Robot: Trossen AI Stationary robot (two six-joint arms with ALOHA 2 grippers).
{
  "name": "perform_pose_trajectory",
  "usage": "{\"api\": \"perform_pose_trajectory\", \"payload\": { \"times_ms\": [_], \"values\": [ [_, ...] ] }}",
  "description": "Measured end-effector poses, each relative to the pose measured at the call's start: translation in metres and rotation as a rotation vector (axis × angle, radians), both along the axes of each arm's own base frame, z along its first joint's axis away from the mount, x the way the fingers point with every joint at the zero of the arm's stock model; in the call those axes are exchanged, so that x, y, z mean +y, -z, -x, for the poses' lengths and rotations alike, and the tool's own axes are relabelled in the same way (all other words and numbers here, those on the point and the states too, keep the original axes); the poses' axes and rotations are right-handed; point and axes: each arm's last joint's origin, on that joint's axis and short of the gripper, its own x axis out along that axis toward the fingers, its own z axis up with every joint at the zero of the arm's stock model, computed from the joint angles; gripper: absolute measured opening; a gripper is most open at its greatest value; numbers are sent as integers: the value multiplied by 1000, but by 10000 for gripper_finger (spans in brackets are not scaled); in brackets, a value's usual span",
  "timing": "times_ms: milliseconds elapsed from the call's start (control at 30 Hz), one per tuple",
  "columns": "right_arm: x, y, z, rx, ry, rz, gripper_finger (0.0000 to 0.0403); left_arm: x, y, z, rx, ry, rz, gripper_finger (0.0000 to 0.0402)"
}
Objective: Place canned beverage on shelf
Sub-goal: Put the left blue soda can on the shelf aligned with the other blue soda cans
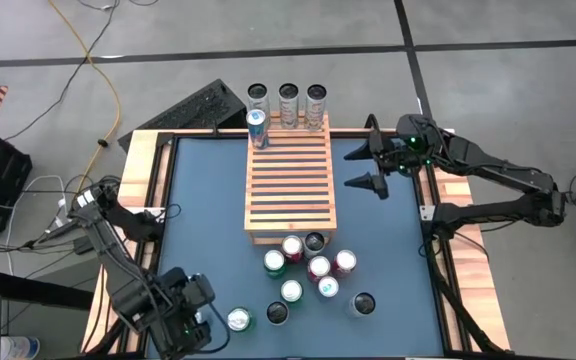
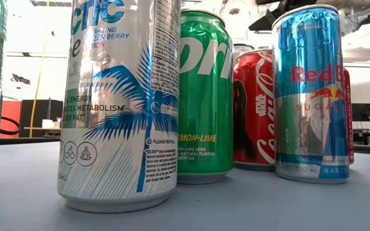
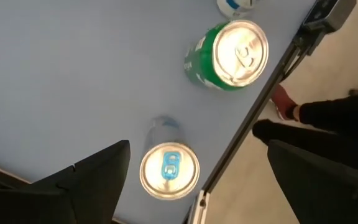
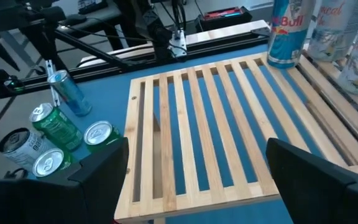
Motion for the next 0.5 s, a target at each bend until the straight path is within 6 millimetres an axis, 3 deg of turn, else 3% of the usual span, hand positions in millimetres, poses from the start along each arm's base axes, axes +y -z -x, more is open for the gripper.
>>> {"api": "perform_pose_trajectory", "payload": {
  "times_ms": [200, 333, 500],
  "values": [
    [-1, -3, -1, -26, 23, 4, 363, 1, 0, 2, 9, 64, -35, 368],
    [-2, -3, -1, -32, 43, 5, 363, 14, -3, 17, 81, 69, -127, 369],
    [-4, -4, -1, -33, 105, 21, 363, 19, 5, 35, 18, 39, -5, 368]
  ]
}}
